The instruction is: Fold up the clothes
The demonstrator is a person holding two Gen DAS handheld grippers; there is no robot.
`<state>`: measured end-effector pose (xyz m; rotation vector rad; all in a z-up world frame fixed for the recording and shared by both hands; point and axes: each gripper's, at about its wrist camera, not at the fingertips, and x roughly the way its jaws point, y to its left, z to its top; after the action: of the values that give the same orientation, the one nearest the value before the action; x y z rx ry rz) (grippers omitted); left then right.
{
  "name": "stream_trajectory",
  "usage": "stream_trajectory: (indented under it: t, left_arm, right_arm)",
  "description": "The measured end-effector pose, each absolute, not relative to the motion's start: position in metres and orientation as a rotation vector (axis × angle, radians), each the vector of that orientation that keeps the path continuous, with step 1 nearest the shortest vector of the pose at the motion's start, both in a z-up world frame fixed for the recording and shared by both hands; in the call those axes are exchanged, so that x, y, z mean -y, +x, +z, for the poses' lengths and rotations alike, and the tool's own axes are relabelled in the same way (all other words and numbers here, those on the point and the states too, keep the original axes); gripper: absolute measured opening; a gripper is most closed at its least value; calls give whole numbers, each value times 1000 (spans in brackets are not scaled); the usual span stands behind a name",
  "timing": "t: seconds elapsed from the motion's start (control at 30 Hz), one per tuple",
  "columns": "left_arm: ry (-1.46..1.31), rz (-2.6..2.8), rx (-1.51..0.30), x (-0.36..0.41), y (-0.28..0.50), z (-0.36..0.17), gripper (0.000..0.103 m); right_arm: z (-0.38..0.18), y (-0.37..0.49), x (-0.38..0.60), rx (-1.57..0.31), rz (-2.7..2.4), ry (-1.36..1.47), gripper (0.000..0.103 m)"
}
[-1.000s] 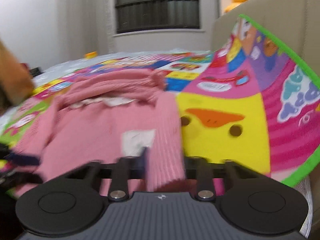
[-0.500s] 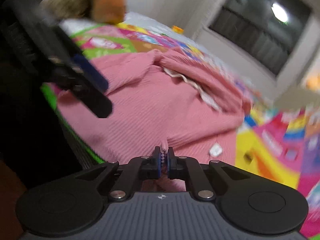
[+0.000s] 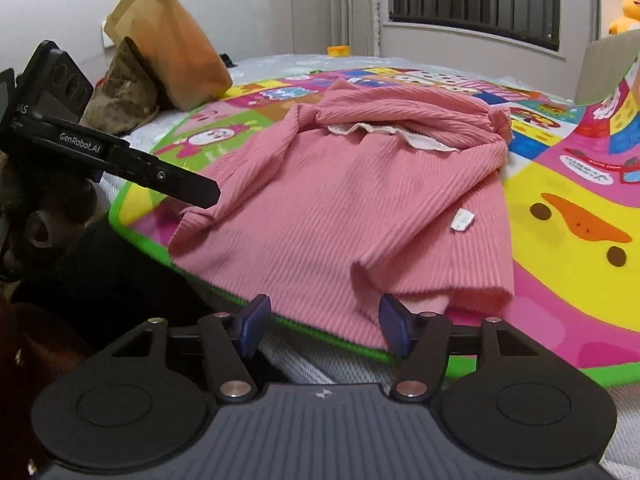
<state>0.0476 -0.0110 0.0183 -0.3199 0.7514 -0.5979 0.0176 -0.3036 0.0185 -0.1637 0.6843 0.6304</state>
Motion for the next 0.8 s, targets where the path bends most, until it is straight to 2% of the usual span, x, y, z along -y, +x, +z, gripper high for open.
stream_trajectory:
  t: [0.13, 0.27, 0.33, 0.4, 0.47, 0.53, 0.67, 0.8]
  left_arm:
    - [-290, -629, -759, 19, 47, 19, 83]
    - [-283, -679, -770, 27, 43, 19, 83]
    - [-304, -718, -784, 28, 45, 24, 83]
    - [-338, -744, -768, 22, 50, 36, 83]
    - [-363, -752, -736, 13, 57, 51, 83]
    - [-365, -695, -704, 0, 74, 67, 83]
    - [-393, -511, -713, -30, 130, 78, 84]
    - [-428, -456, -755, -40, 192, 69, 79]
  right_arm:
    - [46, 24, 310, -648, 657, -100, 67]
    - [67, 41, 318, -553, 588, -58, 65]
    - [64, 59, 322, -564, 532, -44, 42]
    - [51, 80, 324, -623, 483, -39, 37]
    - [31, 98, 322, -715, 462, -84, 37]
    - [26, 103, 319, -726, 472, -122, 38]
    - [63, 116, 314, -620, 490, -234, 38]
    - [97, 166, 308, -538, 456, -278, 38]
